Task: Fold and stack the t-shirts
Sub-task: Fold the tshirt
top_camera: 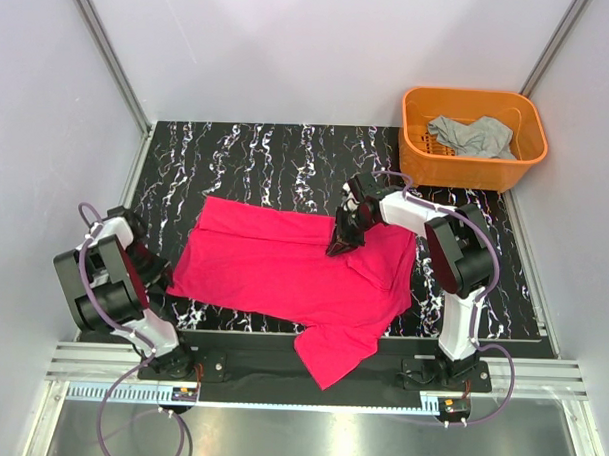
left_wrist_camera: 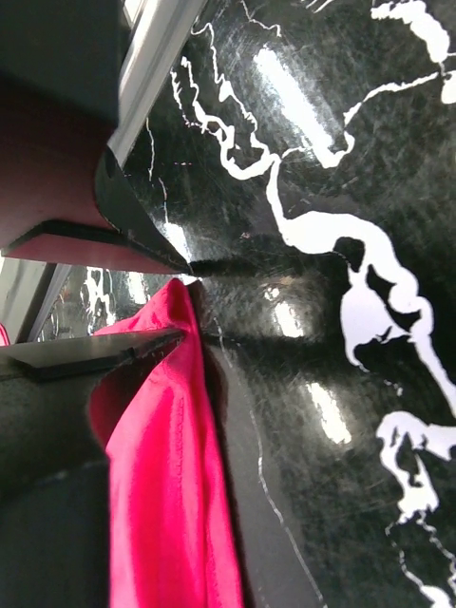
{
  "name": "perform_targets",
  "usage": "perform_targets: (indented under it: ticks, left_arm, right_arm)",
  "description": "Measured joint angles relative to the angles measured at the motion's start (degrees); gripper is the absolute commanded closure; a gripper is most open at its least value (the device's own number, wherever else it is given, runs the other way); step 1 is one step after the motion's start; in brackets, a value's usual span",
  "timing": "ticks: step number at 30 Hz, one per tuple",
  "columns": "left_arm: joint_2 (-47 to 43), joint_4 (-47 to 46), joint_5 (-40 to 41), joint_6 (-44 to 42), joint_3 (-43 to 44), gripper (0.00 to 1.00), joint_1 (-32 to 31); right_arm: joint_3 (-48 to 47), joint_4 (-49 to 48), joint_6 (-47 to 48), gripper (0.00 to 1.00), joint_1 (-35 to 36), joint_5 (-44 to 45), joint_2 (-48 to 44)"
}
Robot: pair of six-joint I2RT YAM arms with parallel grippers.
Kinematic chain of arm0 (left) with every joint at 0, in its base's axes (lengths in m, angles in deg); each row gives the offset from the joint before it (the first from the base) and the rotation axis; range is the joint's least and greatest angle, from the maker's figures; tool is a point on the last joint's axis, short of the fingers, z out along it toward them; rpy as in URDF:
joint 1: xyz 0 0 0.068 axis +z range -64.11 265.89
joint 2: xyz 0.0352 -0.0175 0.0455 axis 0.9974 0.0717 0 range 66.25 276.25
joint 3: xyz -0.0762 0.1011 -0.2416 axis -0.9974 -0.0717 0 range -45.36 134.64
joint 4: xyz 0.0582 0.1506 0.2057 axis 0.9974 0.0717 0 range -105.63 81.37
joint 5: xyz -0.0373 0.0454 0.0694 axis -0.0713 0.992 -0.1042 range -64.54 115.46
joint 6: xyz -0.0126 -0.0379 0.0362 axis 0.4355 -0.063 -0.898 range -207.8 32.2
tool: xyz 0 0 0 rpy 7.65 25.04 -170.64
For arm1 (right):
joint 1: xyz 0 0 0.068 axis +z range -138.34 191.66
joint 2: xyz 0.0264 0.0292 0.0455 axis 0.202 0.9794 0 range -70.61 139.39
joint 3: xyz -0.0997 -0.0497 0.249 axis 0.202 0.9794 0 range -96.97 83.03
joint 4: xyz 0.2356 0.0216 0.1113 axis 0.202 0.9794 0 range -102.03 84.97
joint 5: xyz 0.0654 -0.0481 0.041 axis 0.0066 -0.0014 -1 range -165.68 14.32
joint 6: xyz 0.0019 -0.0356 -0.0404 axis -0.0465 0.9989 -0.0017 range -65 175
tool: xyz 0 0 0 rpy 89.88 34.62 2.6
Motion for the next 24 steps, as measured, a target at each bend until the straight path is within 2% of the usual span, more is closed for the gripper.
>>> perform_targets:
  ticks: [1, 2, 4, 5, 10, 16, 19, 20, 21, 22, 23, 24]
  left_arm:
    - [0.26, -0.09, -0.02, 0.00, 0.00, 0.65, 0.04]
    - [0.39, -0.17, -0.04, 0.00, 0.02, 0.70, 0.13]
    - [0.52, -0.31, -0.13, 0.17, 0.02, 0.87, 0.22]
    - [0.70, -0.39, -0.33, 0.15, 0.07, 1.00, 0.31]
    - [-1.05, -0.50, 0.55, 1.51, -0.26, 1.00, 1.09]
    - [-14.43, 1.22, 5.55, 8.76, -3.06, 1.00, 3.72]
    - [-15.80, 1.49, 6.27, 11.63, -3.10, 1.00, 5.35]
    - [-14.95, 1.44, 6.25, 12.17, -3.13, 0.99, 5.77]
    - [-13.79, 1.42, 6.21, 12.33, -3.15, 0.92, 5.95]
    - [-12.76, 1.40, 6.19, 12.41, -3.23, 0.82, 6.01]
    - [-12.20, 1.33, 6.23, 12.63, -3.45, 0.66, 6.01]
    - [-12.09, 1.55, 6.27, 12.55, -3.61, 0.57, 6.01]
  right_arm:
    - [0.15, -0.17, -0.02, 0.80, 0.00, -0.04, 0.00]
    - [0.24, -0.33, -0.02, 0.80, 0.00, -0.04, 0.00]
    - [0.42, -0.63, -0.02, 0.80, 0.00, -0.04, 0.02]
    - [0.46, -0.79, -0.02, 0.80, 0.00, -0.02, 0.07]
    - [0.72, -0.98, -0.26, 0.81, 0.00, 0.00, 0.42]
    - [1.51, -1.03, -0.70, 0.82, 0.00, 0.20, 1.11]
    - [1.64, -1.09, -1.01, 0.82, -0.02, -0.07, 2.21]
    - [1.66, -1.18, -1.07, 0.83, -0.07, -0.33, 2.27]
    - [1.68, -1.22, -1.16, 0.82, -0.07, -0.44, 2.27]
    - [1.70, -1.22, -1.20, 0.82, -0.07, -0.50, 2.27]
    - [1.70, -1.25, -1.22, 0.82, -0.07, -0.52, 2.27]
    - [1.70, -1.25, -1.22, 0.82, -0.07, -0.55, 2.27]
